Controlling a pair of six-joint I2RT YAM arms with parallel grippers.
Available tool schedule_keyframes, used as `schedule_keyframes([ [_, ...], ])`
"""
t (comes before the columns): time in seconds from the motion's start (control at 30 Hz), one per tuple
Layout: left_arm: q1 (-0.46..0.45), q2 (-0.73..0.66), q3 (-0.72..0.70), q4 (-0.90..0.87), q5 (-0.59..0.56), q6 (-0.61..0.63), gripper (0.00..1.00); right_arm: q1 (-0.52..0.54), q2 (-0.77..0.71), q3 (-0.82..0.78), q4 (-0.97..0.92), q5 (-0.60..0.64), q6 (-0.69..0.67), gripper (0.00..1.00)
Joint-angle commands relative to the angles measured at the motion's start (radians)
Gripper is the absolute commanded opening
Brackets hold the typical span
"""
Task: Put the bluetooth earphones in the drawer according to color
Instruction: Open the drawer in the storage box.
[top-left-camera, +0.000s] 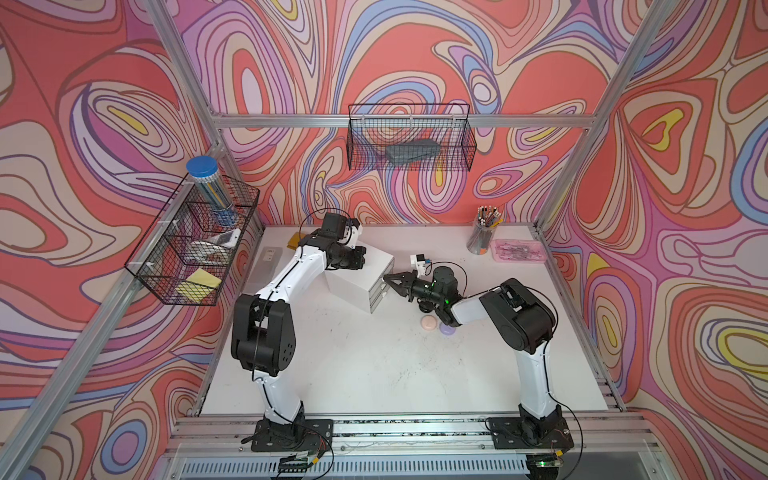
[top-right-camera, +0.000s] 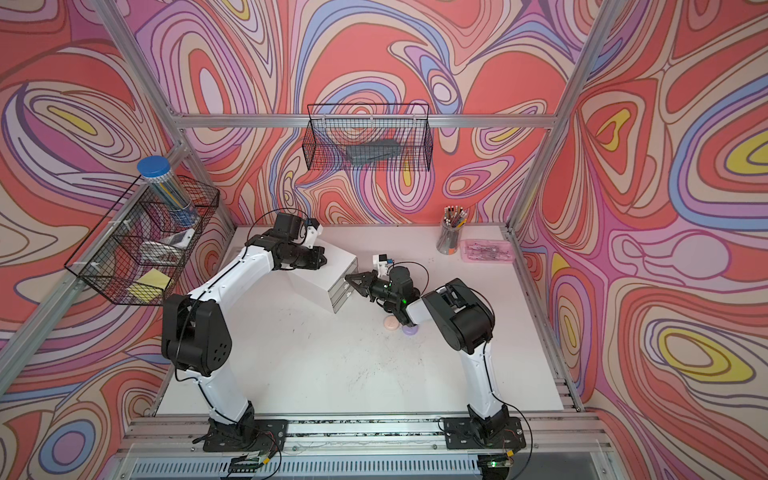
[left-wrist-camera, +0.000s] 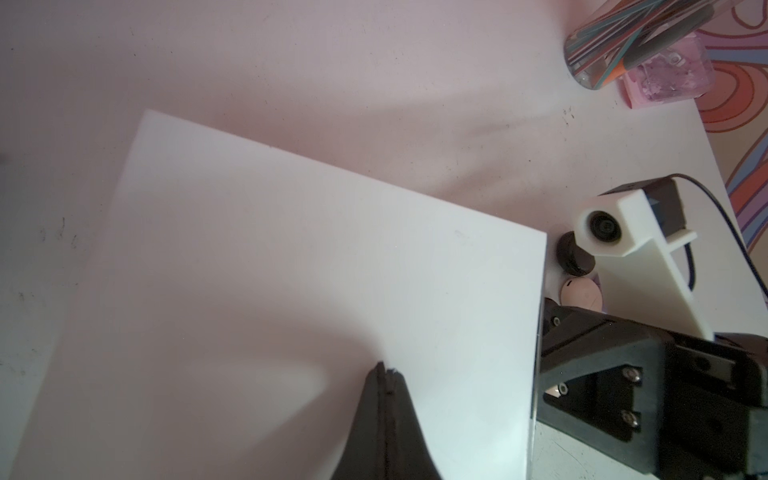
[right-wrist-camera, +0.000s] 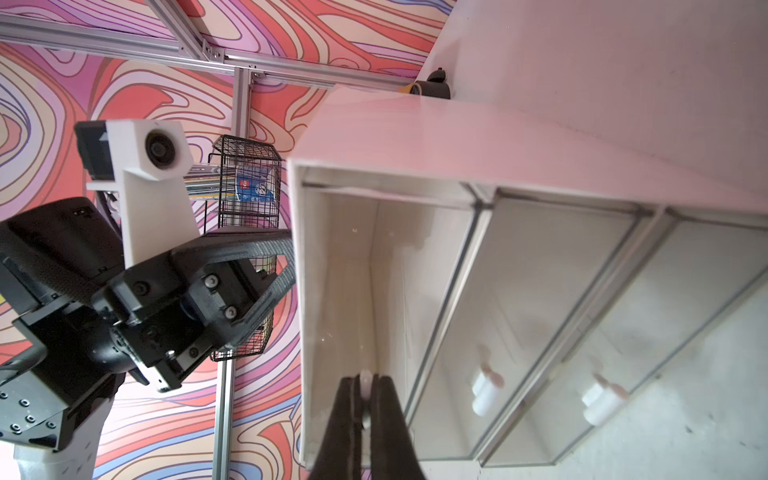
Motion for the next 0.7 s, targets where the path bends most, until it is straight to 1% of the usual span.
schedule_keyframes([
  [0.0, -0.006, 0.097, -0.053, -0.161, -0.057, 0.012, 0.0, -0.013, -0.028, -0.039, -0.024, 0.009, -0.047, 0.0],
  [0.2, -0.006, 0.091, -0.054, -0.165, -0.075, 0.016, 0.0, -0.032, -0.057, -0.103, 0.005, 0.033, -0.046, 0.0],
  [0.67, -0.006, 0.094, -0.043, -0.174, -0.078, 0.024, 0.0, -0.045, -0.114, -0.167, -0.018, 0.038, -0.069, 0.0],
])
